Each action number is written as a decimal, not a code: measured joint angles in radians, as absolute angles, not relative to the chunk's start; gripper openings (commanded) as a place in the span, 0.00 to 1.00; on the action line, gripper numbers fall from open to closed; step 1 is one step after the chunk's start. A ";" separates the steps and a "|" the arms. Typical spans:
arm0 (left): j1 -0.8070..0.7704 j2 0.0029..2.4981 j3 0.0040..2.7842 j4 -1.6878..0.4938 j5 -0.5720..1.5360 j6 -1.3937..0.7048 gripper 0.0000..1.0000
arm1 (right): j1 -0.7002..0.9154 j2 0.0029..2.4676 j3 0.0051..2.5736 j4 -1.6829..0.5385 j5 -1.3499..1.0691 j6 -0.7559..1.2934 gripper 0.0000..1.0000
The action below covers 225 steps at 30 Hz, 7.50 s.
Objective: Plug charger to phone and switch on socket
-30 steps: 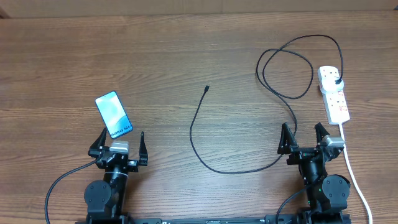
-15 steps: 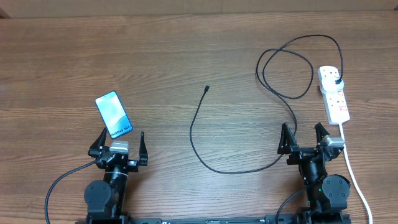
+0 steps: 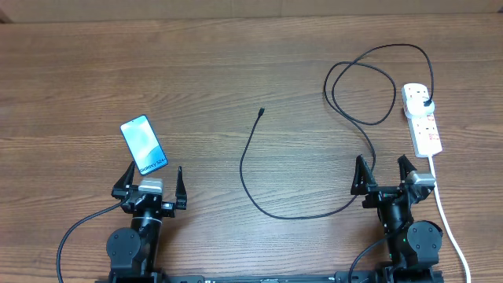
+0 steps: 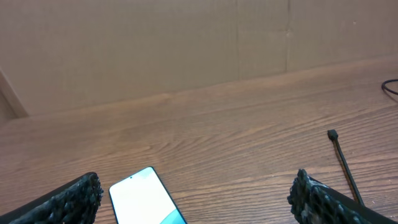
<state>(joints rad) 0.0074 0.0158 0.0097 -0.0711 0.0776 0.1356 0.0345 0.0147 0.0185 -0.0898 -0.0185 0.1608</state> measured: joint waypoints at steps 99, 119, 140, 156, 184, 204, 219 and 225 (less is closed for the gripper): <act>0.007 0.016 0.010 -0.071 0.078 0.136 1.00 | 0.035 0.015 0.019 -0.091 -0.018 0.160 1.00; 0.007 0.016 0.010 -0.071 0.078 0.135 1.00 | 0.034 0.015 0.019 -0.090 -0.018 0.160 1.00; 0.007 0.016 0.010 -0.071 0.078 0.139 1.00 | 0.035 0.015 0.019 -0.090 -0.018 0.161 1.00; 0.007 0.016 0.010 -0.071 0.077 0.139 1.00 | 0.035 0.015 0.019 -0.090 -0.019 0.161 1.00; 0.007 0.016 0.010 -0.071 0.078 0.138 1.00 | 0.035 0.015 0.019 -0.090 -0.018 0.161 1.00; 0.007 0.016 0.010 -0.078 0.002 0.141 1.00 | 0.035 0.015 0.019 -0.090 -0.018 0.160 1.00; 0.007 0.020 0.097 -0.266 0.002 -0.021 1.00 | 0.035 0.015 0.019 -0.090 -0.018 0.161 1.00; 0.007 0.102 0.207 -0.283 0.002 -0.024 1.00 | 0.034 0.015 0.019 -0.090 -0.018 0.160 1.00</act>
<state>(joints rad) 0.0074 0.1024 0.2070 -0.2832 0.0025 -0.0242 0.0341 0.0147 0.0185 -0.0898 -0.0181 0.1604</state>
